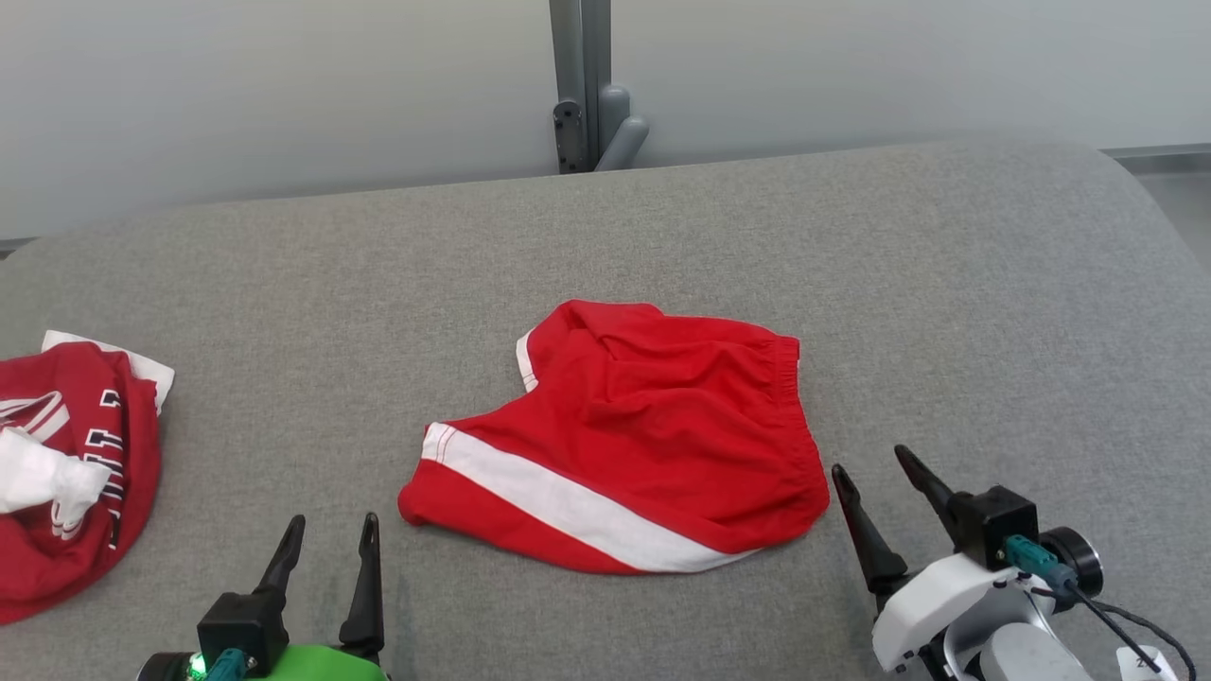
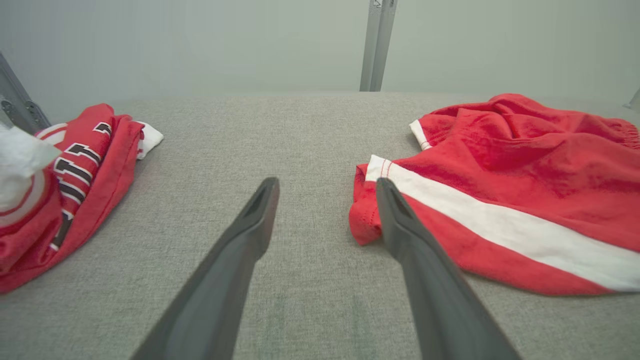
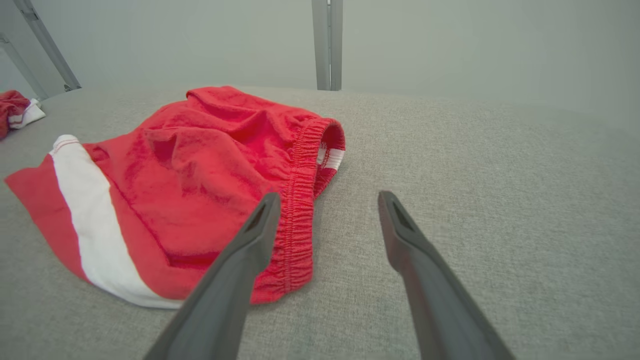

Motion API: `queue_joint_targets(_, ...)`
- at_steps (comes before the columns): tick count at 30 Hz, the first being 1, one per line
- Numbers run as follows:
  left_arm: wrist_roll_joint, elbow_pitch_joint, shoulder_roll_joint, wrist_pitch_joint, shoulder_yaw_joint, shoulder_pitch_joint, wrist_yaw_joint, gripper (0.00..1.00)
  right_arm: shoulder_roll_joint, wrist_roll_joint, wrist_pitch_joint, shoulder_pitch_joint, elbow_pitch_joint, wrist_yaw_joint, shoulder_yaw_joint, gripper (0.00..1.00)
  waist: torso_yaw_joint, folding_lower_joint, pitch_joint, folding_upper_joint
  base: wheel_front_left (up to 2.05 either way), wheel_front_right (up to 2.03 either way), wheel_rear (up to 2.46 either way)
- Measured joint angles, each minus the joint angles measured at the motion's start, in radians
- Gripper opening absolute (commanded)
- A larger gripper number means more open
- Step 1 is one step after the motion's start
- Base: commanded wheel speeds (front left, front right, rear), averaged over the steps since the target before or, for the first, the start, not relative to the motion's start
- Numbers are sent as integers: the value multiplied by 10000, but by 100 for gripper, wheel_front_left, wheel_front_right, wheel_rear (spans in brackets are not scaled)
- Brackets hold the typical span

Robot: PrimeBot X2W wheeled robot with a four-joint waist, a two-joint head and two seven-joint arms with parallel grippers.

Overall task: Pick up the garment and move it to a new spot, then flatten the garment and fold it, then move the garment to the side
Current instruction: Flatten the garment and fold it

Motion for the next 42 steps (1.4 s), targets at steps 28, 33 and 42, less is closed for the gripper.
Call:
queue_joint_targets(28,-366,-704,-42,0,-594,-210,21,100,-274,1599,2,-1378,1620,0,1697,0,817,0,802,0,0,0,0)
queue_joint_targets(33,-439,-690,-44,0,-794,-344,19,100,-483,1814,0,-1495,318,-2,1582,0,922,0,956,0,0,0,0)
queue_joint_targets(42,-667,-629,-44,0,-1471,-763,23,100,-1049,1737,0,-3217,1206,-2,1783,0,1628,0,1243,0,0,0,0)
